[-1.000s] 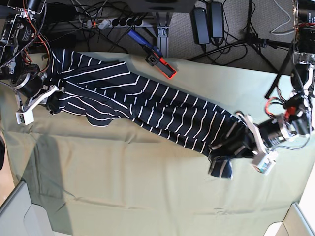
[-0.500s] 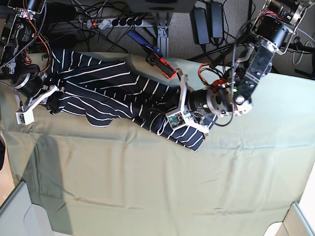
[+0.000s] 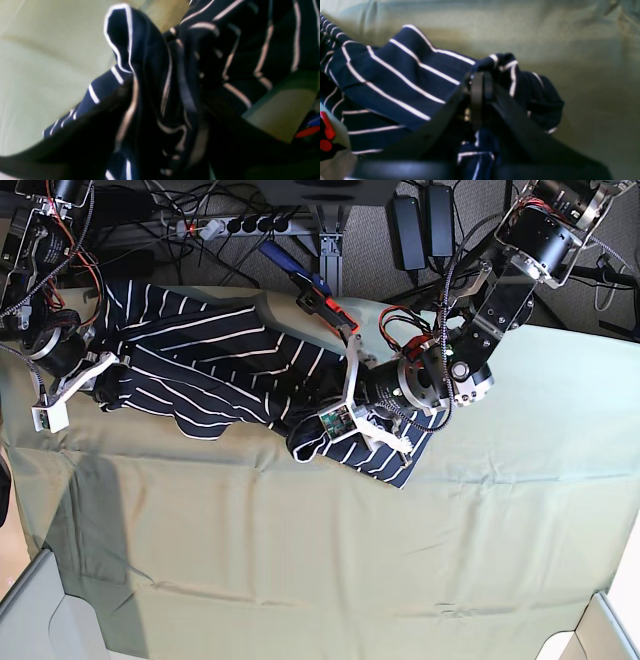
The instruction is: Fold the T-shirt properly
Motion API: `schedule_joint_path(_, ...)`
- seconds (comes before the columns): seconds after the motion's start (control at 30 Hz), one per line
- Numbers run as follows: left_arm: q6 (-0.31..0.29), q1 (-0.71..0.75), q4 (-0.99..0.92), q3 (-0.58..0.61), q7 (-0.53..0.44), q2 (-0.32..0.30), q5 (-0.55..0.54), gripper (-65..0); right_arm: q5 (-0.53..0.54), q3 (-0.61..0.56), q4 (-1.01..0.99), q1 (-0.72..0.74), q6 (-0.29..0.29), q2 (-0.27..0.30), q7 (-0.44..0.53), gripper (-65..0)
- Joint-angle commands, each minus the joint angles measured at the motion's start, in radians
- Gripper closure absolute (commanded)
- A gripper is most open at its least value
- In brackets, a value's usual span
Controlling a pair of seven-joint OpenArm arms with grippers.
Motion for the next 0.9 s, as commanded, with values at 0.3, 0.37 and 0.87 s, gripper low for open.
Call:
schedule_joint_path(0.3,-0.092,-0.019,0.105,-0.004,0.000,0.089,-0.187,-31.0,0.010,0.009,0.016,0.008,0.057,0.016,0.013,0.0)
schedule_joint_path(0.37,-0.108,-0.019,0.105,-0.004,0.013,0.105,-0.220,-31.0,-0.002,0.009,0.016,0.008,0.057,0.016,0.013,0.0)
schedule_joint_path(0.87,-0.106,-0.035,0.105,-0.222,0.035,-0.019,-0.316,-30.9,0.032,0.387,0.014,-0.049,0.031,0.017,0.011,0.0)
